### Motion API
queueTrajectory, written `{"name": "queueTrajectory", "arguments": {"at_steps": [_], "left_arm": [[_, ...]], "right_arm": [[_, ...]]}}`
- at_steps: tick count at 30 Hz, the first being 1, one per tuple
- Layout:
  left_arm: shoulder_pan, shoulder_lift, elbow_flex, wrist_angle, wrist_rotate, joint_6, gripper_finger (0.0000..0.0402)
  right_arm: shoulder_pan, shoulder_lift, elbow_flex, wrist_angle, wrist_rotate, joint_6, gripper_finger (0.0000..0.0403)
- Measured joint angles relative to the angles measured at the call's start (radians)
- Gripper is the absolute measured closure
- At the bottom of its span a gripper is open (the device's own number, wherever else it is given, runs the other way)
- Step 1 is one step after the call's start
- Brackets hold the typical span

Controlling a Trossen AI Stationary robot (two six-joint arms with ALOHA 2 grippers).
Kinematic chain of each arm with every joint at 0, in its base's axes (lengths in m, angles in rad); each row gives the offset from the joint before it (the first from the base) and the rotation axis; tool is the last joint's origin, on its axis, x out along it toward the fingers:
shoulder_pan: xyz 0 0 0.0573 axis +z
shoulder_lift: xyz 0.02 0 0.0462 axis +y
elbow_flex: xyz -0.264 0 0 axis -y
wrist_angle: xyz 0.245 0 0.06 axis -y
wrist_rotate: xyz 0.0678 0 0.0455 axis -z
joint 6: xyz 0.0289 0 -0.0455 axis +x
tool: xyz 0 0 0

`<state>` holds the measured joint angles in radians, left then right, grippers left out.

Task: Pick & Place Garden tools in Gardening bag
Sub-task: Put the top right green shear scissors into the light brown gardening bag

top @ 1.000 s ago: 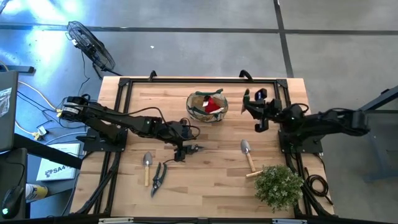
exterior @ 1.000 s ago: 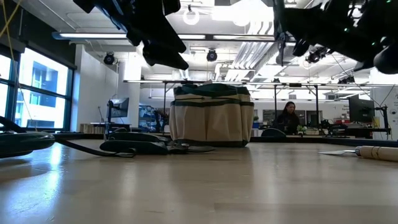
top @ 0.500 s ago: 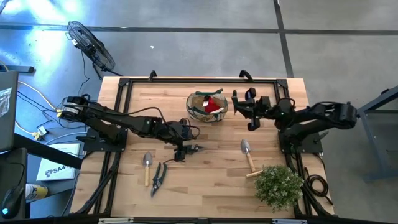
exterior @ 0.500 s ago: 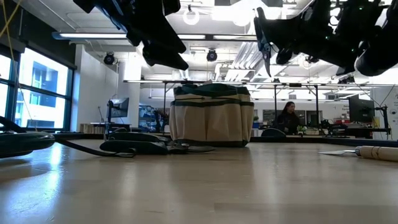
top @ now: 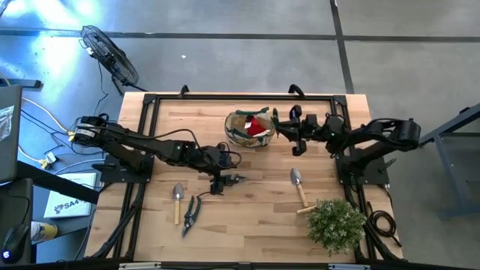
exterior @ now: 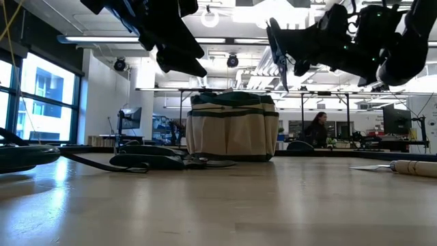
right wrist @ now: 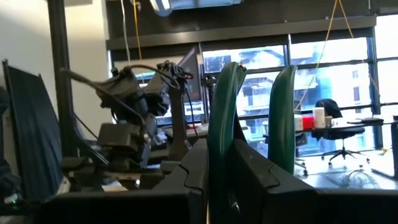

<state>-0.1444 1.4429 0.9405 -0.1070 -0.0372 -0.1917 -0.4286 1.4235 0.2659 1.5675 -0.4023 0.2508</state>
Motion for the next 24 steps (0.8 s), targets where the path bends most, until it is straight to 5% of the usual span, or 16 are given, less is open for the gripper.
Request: {"name": "queueTrajectory", "arguments": {"at_steps": [12,24], "left_arm": [[0.000,0.000,0.000,0.000,0.001,0.001,0.0130],[0.000,0.000,0.001,0.000,0.001,0.003,0.0130]], "right_arm": [[-0.117,0.027,-0.010,-0.014,0.025,0.060,0.0368],[-0.059,0.140,0.058,0.000,0.032,0.008,0.0368]]}}
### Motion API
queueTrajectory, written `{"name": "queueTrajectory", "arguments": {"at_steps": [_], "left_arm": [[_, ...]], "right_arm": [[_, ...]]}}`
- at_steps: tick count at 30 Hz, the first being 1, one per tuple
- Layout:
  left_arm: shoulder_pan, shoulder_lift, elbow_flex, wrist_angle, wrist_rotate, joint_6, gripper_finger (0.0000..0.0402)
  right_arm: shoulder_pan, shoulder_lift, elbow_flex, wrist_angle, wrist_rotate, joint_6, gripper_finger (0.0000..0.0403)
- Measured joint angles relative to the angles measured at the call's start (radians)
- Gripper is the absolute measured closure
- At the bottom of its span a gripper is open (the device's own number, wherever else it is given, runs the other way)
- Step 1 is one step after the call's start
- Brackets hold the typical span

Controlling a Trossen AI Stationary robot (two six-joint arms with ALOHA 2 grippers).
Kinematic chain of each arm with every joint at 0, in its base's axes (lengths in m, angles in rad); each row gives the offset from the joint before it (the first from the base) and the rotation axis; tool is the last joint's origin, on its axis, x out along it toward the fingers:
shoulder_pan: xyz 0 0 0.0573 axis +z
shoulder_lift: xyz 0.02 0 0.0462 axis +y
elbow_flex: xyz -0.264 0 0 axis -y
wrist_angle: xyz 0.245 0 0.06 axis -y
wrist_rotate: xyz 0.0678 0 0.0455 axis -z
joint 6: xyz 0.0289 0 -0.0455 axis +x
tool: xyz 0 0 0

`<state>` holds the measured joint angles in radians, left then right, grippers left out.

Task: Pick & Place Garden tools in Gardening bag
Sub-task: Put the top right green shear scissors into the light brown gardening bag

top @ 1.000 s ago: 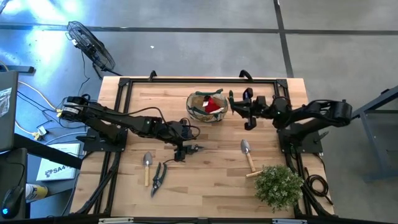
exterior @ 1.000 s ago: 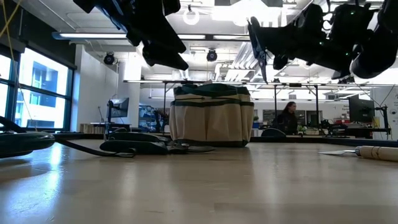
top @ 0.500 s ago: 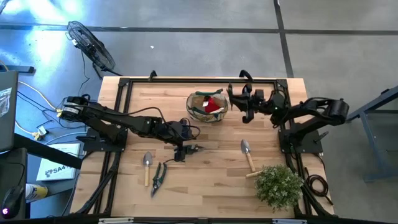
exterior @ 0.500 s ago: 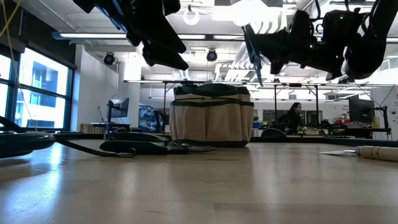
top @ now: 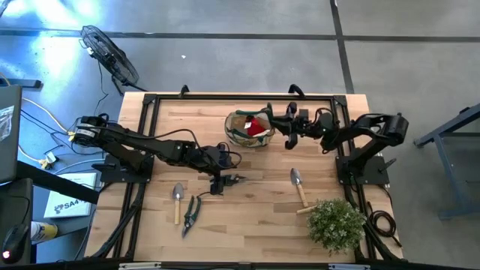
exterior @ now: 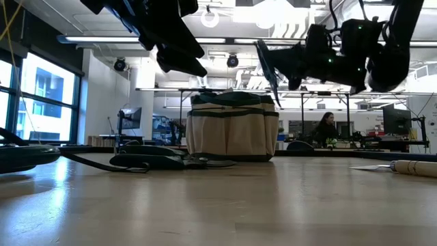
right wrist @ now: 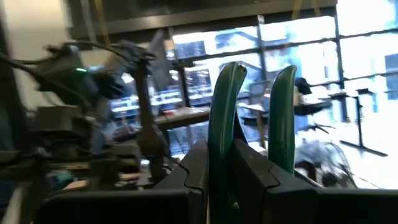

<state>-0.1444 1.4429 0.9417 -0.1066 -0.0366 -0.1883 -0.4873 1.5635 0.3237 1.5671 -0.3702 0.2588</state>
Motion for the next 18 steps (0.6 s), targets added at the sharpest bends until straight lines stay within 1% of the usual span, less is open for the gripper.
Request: {"name": "queueTrajectory", "arguments": {"at_steps": [3,8,15,18], "left_arm": [[0.000,0.000,0.000,0.000,0.000,0.000,0.0130],[0.000,0.000,0.000,0.000,0.001,-0.002,0.0130],[0.000,0.000,0.000,-0.001,0.001,0.000,0.0130],[0.000,0.000,0.000,-0.001,0.001,0.000,0.0130]], "right_arm": [[-0.005,0.000,0.015,-0.010,0.002,-0.002,0.0368],[-0.014,0.000,0.020,-0.083,0.045,-0.040,0.0368],[-0.018,0.000,0.020,-0.096,0.058,-0.064,0.0368],[-0.019,0.000,0.020,-0.104,0.084,-0.071,0.0368]]}}
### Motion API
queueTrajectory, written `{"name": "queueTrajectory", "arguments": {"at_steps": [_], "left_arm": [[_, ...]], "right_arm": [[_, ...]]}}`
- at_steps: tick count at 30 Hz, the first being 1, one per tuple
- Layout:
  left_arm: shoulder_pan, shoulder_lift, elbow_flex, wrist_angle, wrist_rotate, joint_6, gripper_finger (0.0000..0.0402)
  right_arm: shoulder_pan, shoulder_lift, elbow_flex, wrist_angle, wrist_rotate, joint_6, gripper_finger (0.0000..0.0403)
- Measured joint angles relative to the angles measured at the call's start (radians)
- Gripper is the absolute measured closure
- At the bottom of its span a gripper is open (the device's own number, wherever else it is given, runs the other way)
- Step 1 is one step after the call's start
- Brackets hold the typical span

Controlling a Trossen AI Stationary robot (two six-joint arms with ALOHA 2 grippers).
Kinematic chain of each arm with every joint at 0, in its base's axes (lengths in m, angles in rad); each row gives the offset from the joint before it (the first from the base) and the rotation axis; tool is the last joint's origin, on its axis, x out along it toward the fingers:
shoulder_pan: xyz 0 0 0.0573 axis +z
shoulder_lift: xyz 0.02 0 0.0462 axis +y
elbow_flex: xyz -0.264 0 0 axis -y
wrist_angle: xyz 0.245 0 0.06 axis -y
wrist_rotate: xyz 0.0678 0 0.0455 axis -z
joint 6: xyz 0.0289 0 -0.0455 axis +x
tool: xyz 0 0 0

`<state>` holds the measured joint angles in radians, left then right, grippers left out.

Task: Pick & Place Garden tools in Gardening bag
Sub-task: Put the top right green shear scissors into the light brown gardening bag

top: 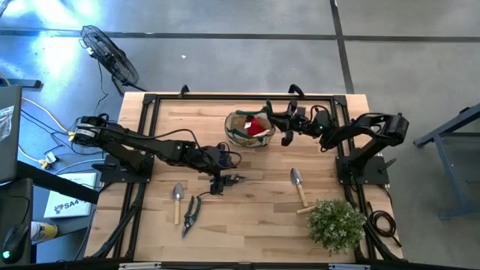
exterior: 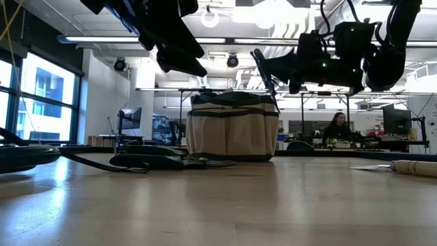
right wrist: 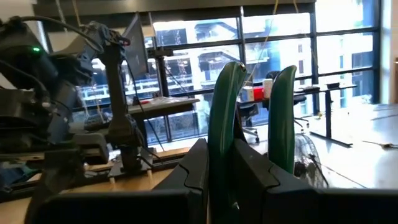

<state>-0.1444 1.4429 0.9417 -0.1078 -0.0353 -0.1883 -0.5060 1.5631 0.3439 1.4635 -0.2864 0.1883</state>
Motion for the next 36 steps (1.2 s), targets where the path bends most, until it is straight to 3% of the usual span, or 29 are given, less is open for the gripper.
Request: {"name": "queueTrajectory", "arguments": {"at_steps": [10,16,36], "left_arm": [[0.000,0.000,0.000,0.000,0.000,0.000,0.0130],[0.000,0.000,0.000,0.000,0.002,-0.003,0.0130],[0.000,0.000,0.000,0.000,0.001,-0.003,0.0130]], "right_arm": [[0.004,0.000,0.024,-0.002,-0.004,0.014,0.0368],[0.035,0.001,0.077,-0.122,0.000,-0.037,0.0368],[0.053,0.120,0.150,-0.091,-0.028,-0.054,0.0368]]}}
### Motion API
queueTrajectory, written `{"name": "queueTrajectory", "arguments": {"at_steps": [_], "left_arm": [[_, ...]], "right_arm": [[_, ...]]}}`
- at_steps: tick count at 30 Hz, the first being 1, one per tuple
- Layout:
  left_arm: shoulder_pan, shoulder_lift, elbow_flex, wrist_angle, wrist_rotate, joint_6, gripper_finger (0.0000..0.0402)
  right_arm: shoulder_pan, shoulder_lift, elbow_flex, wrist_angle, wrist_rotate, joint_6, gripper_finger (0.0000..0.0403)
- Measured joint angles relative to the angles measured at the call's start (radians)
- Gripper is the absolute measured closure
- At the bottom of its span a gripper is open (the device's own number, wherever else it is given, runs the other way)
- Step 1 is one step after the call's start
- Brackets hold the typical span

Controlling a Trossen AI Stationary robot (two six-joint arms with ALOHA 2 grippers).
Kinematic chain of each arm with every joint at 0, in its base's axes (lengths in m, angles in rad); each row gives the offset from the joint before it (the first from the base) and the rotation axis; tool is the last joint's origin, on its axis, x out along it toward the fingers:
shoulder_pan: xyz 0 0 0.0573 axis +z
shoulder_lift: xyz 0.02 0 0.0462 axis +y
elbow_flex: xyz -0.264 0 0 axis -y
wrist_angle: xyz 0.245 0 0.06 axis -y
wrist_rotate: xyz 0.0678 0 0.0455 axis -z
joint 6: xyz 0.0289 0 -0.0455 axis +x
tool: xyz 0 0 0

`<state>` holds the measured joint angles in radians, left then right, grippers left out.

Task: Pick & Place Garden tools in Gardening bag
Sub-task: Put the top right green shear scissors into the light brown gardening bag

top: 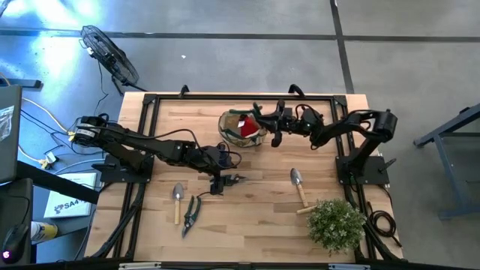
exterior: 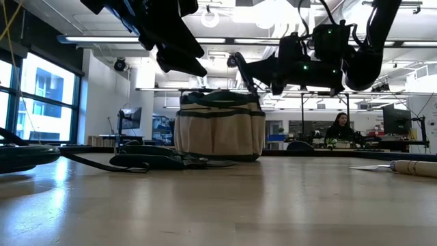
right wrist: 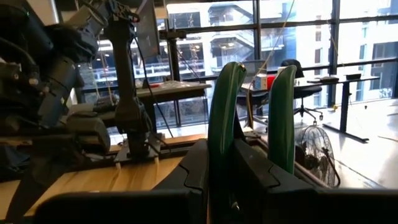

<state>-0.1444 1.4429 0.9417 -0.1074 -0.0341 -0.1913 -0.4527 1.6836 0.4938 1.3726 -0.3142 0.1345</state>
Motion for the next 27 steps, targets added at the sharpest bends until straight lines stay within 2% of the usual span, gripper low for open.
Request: {"name": "queueTrajectory", "arguments": {"at_steps": [13,21,27], "left_arm": [[0.000,0.000,0.000,-0.001,0.000,0.003,0.0130],[0.000,0.000,0.000,-0.006,0.000,0.003,0.0130],[0.000,0.000,0.000,-0.008,0.000,0.003,0.0130]], "right_arm": [[0.030,0.072,0.000,0.017,0.032,-0.002,0.0368],[0.032,0.073,0.000,-0.057,0.131,-0.028,0.0368],[0.055,0.073,0.000,-0.076,0.145,-0.045,0.0368]]}}
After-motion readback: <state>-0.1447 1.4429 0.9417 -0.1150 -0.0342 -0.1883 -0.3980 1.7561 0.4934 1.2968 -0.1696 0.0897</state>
